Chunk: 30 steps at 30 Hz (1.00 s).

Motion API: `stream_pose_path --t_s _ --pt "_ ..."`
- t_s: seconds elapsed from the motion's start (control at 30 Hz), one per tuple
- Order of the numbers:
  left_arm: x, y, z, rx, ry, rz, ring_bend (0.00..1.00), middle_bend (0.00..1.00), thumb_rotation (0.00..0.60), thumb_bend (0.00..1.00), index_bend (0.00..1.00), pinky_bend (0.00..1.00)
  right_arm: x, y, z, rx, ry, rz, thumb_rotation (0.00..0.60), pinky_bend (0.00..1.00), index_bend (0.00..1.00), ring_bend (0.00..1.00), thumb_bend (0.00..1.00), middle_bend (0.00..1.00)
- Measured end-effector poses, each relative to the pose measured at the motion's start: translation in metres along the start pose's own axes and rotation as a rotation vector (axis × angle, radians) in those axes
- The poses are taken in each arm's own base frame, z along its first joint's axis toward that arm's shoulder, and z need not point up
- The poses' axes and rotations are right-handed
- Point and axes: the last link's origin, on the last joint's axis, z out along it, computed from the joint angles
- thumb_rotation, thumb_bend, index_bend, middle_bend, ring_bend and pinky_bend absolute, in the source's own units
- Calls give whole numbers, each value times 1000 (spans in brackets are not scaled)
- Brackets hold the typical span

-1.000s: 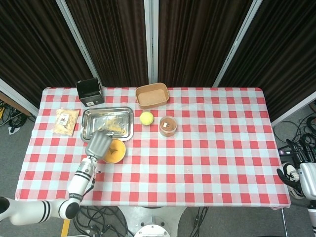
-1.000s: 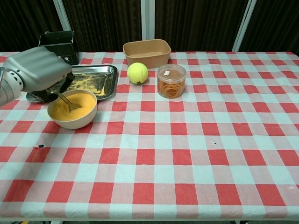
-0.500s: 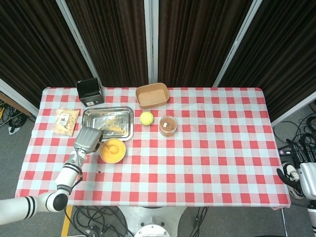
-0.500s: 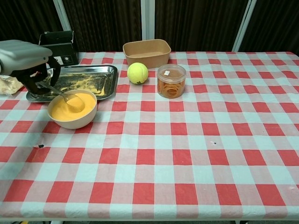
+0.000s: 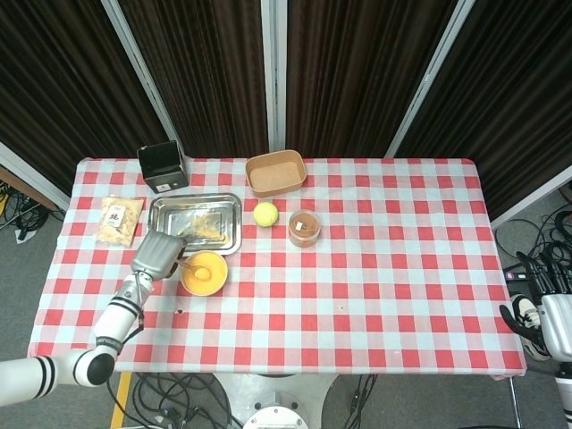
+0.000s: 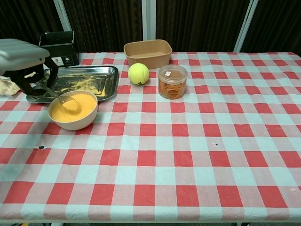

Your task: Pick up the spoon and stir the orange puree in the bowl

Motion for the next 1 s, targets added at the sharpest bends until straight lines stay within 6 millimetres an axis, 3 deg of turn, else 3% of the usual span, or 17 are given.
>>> stream_pose_path --t_s 0.33,0.83,1.0 --pt "1 22 -5 14 212 433 922 939 600 450 693 975 1 0 -1 -6 4 -3 600 84 0 0 235 136" --pt "-16 55 -19 -40 286 645 924 945 600 450 693 977 -2 1 0 -5 -5 0 600 84 0 0 235 136" --pt "-19 53 -12 -8 284 675 926 949 600 449 693 977 -1 1 0 -7 -2 -2 600 84 0 0 235 136"
